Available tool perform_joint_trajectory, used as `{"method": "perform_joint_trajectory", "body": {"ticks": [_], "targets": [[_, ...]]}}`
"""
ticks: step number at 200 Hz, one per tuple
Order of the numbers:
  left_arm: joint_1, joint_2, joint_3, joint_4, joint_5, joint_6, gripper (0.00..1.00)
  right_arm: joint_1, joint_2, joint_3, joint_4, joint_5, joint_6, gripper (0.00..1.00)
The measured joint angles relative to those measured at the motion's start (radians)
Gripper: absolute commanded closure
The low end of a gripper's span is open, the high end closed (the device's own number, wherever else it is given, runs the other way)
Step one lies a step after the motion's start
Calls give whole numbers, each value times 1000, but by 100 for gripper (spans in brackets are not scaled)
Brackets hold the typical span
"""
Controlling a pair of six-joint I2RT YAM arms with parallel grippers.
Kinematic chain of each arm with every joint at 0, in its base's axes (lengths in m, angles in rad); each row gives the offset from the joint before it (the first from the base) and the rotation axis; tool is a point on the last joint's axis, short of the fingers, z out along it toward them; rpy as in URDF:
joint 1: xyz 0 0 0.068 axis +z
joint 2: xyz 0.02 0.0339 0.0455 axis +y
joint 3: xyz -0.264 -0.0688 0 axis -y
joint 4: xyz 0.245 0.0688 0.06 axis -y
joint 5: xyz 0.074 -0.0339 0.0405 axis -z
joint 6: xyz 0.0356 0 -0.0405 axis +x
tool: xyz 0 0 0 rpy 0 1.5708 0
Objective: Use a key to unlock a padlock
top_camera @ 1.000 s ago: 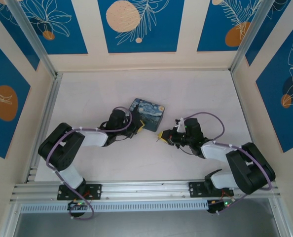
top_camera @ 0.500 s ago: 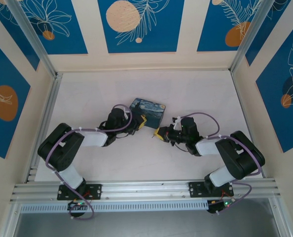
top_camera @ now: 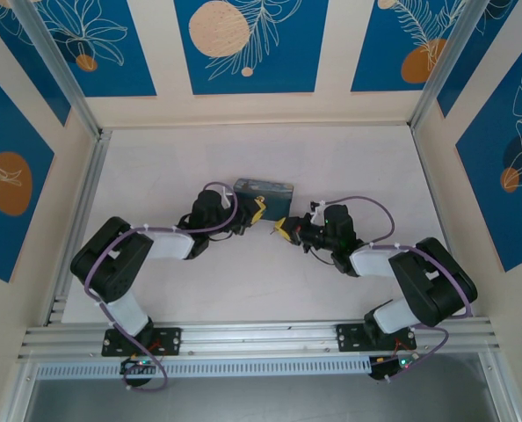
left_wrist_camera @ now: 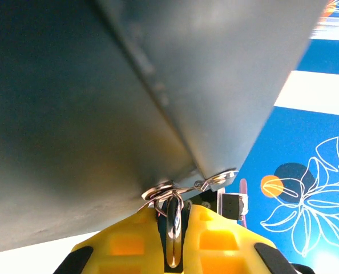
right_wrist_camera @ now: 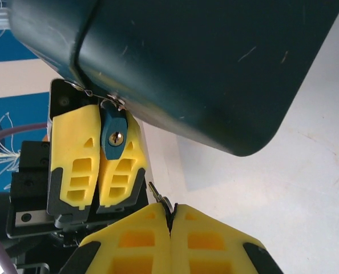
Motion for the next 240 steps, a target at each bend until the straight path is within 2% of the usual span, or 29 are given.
{"method": "perform_joint_trajectory", "body": {"ticks": [111,240], "targets": [[-16,1,0,37,-39,-44,100,3,3,57,24,37,48,100],[-19,7,0,59,-47,-44,100,5,79,94,29,49,56,100]]}}
